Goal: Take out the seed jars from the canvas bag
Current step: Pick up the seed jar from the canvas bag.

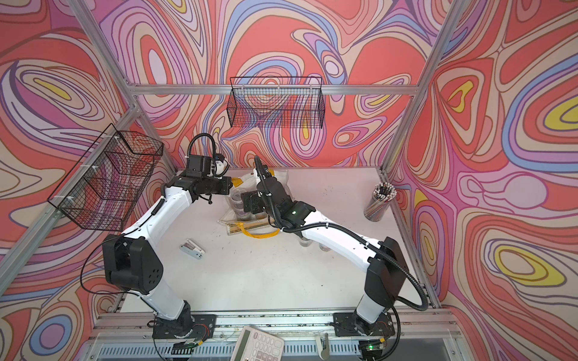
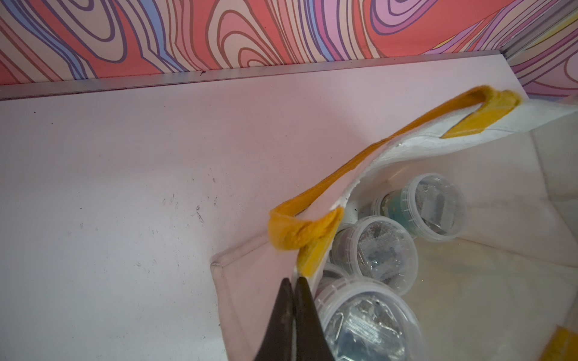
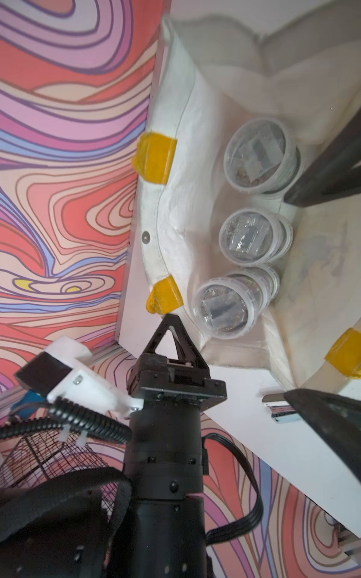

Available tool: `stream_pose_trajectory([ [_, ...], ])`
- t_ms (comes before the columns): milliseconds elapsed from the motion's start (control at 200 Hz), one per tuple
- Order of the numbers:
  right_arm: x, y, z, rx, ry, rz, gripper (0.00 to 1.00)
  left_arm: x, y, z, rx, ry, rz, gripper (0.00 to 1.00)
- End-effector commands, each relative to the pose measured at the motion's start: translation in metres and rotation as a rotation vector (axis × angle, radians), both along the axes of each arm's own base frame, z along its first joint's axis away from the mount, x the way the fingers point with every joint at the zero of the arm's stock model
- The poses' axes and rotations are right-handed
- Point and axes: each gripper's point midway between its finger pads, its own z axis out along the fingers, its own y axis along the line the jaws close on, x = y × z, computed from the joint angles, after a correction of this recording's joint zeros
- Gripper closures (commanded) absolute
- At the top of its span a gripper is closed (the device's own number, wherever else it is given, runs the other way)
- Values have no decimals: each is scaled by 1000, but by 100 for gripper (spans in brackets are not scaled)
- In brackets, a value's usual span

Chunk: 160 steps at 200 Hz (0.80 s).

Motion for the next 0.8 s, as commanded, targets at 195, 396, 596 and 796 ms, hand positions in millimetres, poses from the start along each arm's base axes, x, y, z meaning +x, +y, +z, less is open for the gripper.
stream_pose_trajectory([
  [195,15,36,-38,-53,66,58,6,-12,2,-6,4,44,-2,100],
  [396,31,46,-54,-83,74,32,6,-12,2,-5,6,42,-2,100],
  [596,43,52,-61,-101,63,0,6,-12,2,-7,4,47,-2,100],
  [796,53,58,-70,-122,59,-10,8,-12,1,-7,4,47,-2,100],
])
